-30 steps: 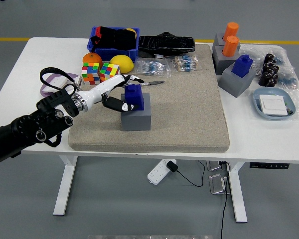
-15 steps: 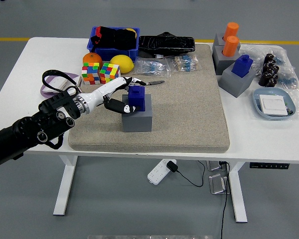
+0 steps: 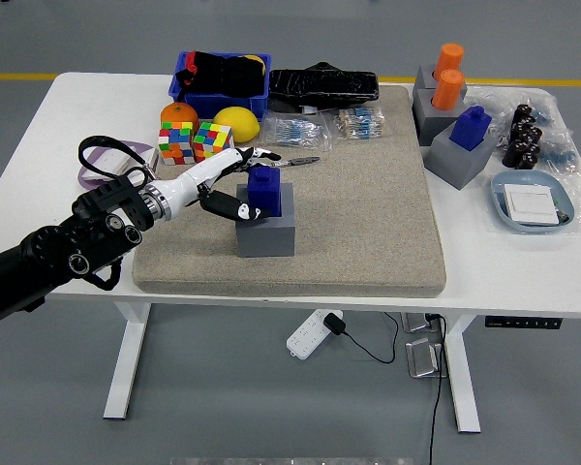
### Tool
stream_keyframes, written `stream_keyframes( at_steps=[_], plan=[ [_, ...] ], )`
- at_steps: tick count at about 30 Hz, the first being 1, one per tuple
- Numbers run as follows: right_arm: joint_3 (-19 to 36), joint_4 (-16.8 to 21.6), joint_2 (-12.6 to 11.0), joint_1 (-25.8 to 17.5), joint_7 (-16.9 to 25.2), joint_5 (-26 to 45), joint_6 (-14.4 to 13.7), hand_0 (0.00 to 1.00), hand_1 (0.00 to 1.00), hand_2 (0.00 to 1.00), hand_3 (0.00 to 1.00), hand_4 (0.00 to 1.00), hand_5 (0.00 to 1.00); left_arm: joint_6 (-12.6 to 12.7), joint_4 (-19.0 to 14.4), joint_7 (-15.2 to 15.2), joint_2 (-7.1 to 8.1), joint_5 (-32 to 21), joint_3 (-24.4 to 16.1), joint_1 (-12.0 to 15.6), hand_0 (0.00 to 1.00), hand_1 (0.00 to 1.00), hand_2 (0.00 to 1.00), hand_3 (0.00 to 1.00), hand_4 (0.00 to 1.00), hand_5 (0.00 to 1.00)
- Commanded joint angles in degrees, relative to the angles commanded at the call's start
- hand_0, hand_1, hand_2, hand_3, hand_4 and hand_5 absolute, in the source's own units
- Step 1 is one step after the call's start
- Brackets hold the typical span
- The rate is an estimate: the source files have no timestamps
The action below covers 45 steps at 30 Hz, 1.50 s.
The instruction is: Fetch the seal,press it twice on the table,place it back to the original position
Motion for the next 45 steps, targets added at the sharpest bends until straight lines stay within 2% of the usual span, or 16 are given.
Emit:
stream_keyframes(
  at_steps=[1, 6, 7, 12, 13, 18, 19, 22, 30, 35, 40, 45],
  plan=[
    [0.0, 0.01, 0.01, -0.02, 0.0, 0.0, 0.01, 0.771, 0.678, 0.673, 0.619, 0.78, 0.495, -0.79, -0.11, 0.13, 0.04, -0.26, -0.22, 0.05, 0.926, 0.918, 0.905, 0.97, 0.998, 0.351],
    [0.22, -0.02, 0.04, -0.01, 0.0, -0.12, 0.0, 0.771, 0.678, 0.673, 0.619, 0.78, 0.495, -3.68, -0.77, 0.78, 0.32, -1.36, -1.81, 0.17, 0.926, 0.918, 0.905, 0.97, 0.998, 0.351],
    [0.26, -0.03, 0.06, -0.01, -0.01, -0.14, 0.0, 0.772, 0.678, 0.673, 0.619, 0.78, 0.494, -4.02, -0.84, 0.91, 0.36, -1.62, -2.01, 0.18, 0.971, 0.971, 0.978, 0.998, 0.998, 0.579],
    [0.53, -0.04, 0.12, 0.0, -0.01, -0.2, 0.0, 0.772, 0.678, 0.673, 0.619, 0.78, 0.494, -6.23, -1.29, 1.87, 0.79, -4.38, -4.23, 0.39, 0.971, 0.971, 0.978, 0.998, 0.998, 0.579],
    [0.62, -0.05, 0.14, 0.01, -0.01, -0.24, -0.01, 0.772, 0.678, 0.673, 0.619, 0.782, 0.496, -6.49, -1.28, 1.98, 0.9, -4.81, -4.6, 0.44, 0.983, 0.989, 0.993, 0.998, 0.998, 0.723],
    [0.72, 0.01, 0.17, 0.01, -0.01, -0.17, 0.01, 0.772, 0.678, 0.673, 0.619, 0.782, 0.496, -6.58, -0.87, 1.98, 1.82, -6.05, -5.73, 0.69, 0.983, 0.989, 0.993, 0.998, 0.998, 0.723],
    [0.75, -0.01, 0.18, -0.02, -0.02, -0.23, 0.02, 0.772, 0.678, 0.673, 0.618, 0.782, 0.496, -6.52, -0.67, 1.99, 2.13, -6.41, -5.96, 0.74, 0.992, 0.994, 0.998, 0.998, 0.998, 0.803],
    [0.83, -0.02, 0.17, -0.04, -0.03, -0.3, 0.04, 0.772, 0.678, 0.673, 0.618, 0.782, 0.496, -6.21, -0.06, 1.81, 3.2, -6.88, -6.92, 0.94, 0.992, 0.994, 0.998, 0.998, 0.998, 0.803],
    [1.02, -0.01, -0.19, -0.08, -0.03, -0.51, -0.05, 0.773, 0.678, 0.673, 0.619, 0.784, 0.497, -5.17, 2.47, 1.43, 7.76, -8.87, -10.99, 2.38, 0.995, 0.993, 0.998, 0.998, 0.998, 0.805],
    [1.39, -0.06, -0.21, -0.09, -0.08, -0.78, -0.1, 0.773, 0.678, 0.672, 0.619, 0.785, 0.497, -4.58, 4.1, 1.22, 9.88, -10.09, -10.95, 3.45, 0.991, 0.986, 0.994, 0.998, 0.998, 0.797],
    [1.21, 0.02, -0.37, 0.06, -0.1, -0.73, -0.1, 0.773, 0.678, 0.672, 0.619, 0.785, 0.497, -4.12, 5.28, 1.06, 11.2, -10.6, -10.67, 4.45, 0.987, 0.981, 0.99, 0.998, 0.998, 0.788],
    [0.66, 0.07, -0.51, 0.19, -0.17, -0.48, -0.11, 0.773, 0.678, 0.672, 0.62, 0.786, 0.497, -3.5, 7.4, 1.07, 11.47, -11.31, -8.82, 4.95, 0.986, 0.976, 0.985, 0.998, 0.998, 0.75]
  ],
)
